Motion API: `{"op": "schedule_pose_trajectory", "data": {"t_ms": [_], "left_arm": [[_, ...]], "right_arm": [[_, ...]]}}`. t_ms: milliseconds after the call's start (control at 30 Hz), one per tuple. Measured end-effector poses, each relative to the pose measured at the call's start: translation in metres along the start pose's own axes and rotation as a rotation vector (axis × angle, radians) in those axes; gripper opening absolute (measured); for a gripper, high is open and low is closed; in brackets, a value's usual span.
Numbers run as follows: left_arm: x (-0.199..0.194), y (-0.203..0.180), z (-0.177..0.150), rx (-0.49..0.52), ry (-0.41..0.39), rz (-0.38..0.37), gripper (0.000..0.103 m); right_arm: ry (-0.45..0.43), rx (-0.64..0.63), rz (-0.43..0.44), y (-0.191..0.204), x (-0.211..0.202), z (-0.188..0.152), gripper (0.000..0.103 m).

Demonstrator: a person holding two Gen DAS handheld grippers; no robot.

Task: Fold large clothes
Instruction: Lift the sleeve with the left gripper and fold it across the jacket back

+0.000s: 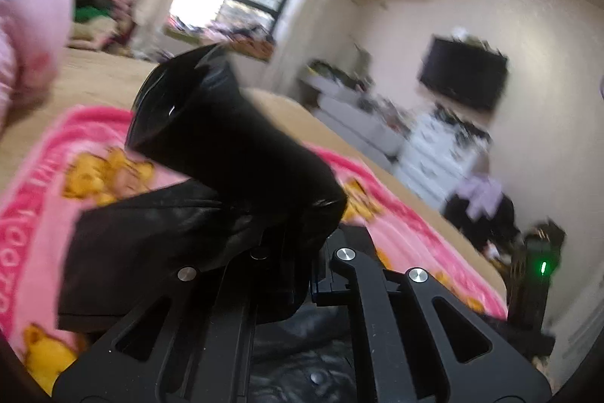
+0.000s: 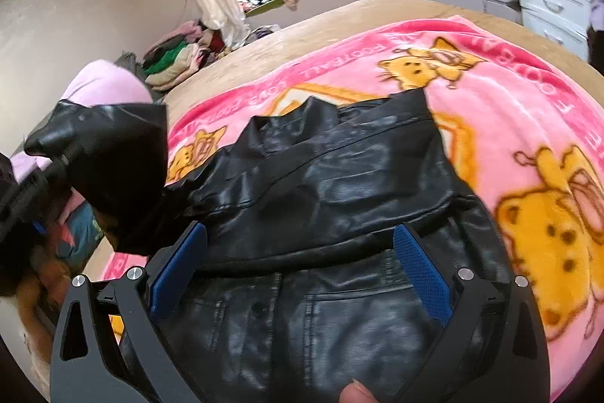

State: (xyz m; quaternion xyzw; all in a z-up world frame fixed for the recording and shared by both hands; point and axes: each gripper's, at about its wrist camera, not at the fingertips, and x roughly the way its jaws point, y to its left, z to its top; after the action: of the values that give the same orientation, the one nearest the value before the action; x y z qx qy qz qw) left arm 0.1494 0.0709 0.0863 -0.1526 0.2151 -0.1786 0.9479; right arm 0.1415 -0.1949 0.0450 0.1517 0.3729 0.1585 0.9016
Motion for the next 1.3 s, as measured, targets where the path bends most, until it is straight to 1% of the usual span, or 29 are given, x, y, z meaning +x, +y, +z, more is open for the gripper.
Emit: {"op": "schedule_pose_trajectory", "data": {"t_ms": [200, 400, 467, 500, 600, 633, 667, 767, 800, 833, 867, 900, 933, 1000, 1100, 1133, 1200, 1267, 1300], "left_arm": [[0.048, -0.019, -0.035, 0.090, 0.168, -0.011, 0.000], [0.085, -0.031, -0.066, 0.176, 0.298, -0.002, 0.002], [0.091, -0.037, -0.075, 0.204, 0.324, 0.003, 0.004], [0.096, -0.039, -0.082, 0.217, 0.352, 0.000, 0.009], [0.107, -0.047, -0.101, 0.282, 0.442, 0.023, 0.017], [0.111, -0.048, -0.108, 0.307, 0.466, 0.037, 0.018], [0.111, -0.049, -0.112, 0.323, 0.471, 0.050, 0.018], [0.109, -0.053, -0.114, 0.356, 0.480, 0.060, 0.025], [0.107, -0.054, -0.113, 0.357, 0.485, 0.055, 0.038], [0.106, -0.056, -0.112, 0.357, 0.487, 0.052, 0.064], [0.103, -0.058, -0.111, 0.355, 0.487, 0.049, 0.077], [0.101, -0.060, -0.109, 0.353, 0.487, 0.030, 0.083], [0.099, -0.061, -0.108, 0.354, 0.489, 0.014, 0.083], [0.094, -0.067, -0.107, 0.371, 0.488, 0.005, 0.083], [0.084, -0.074, -0.102, 0.403, 0.466, -0.006, 0.087], [0.081, -0.074, -0.099, 0.405, 0.457, -0.009, 0.088], [0.074, -0.072, -0.088, 0.405, 0.434, -0.011, 0.088], [0.069, -0.062, -0.072, 0.376, 0.405, 0.004, 0.093], [0.064, -0.051, -0.060, 0.349, 0.373, 0.026, 0.094]], "right_arm": [[-0.033, 0.077, -0.034, -0.031, -0.013, 0.003, 0.098], [-0.044, 0.143, -0.065, -0.060, -0.021, 0.005, 0.098], [-0.045, 0.161, -0.073, -0.070, -0.022, 0.005, 0.098], [-0.046, 0.168, -0.075, -0.072, -0.023, 0.006, 0.098], [-0.051, 0.190, -0.077, -0.080, -0.024, 0.006, 0.098], [-0.052, 0.197, -0.076, -0.082, -0.024, 0.006, 0.098], [-0.051, 0.209, -0.071, -0.085, -0.025, 0.007, 0.098], [-0.042, 0.231, -0.045, -0.089, -0.022, 0.008, 0.098], [-0.033, 0.239, -0.028, -0.090, -0.019, 0.010, 0.098], [-0.024, 0.243, -0.012, -0.090, -0.017, 0.011, 0.098], [-0.004, 0.247, 0.018, -0.089, -0.011, 0.012, 0.098], [0.018, 0.252, 0.046, -0.088, -0.005, 0.014, 0.098], [0.048, 0.264, 0.083, -0.087, 0.004, 0.016, 0.098], [0.086, 0.280, 0.129, -0.084, 0.018, 0.019, 0.097], [0.141, 0.282, 0.188, -0.075, 0.039, 0.024, 0.088], [0.171, 0.283, 0.191, -0.072, 0.050, 0.024, 0.086], [0.199, 0.290, 0.181, -0.071, 0.061, 0.024, 0.083], [0.212, 0.293, 0.179, -0.069, 0.070, 0.021, 0.079], [0.214, 0.293, 0.179, -0.068, 0.072, 0.021, 0.074]]}}
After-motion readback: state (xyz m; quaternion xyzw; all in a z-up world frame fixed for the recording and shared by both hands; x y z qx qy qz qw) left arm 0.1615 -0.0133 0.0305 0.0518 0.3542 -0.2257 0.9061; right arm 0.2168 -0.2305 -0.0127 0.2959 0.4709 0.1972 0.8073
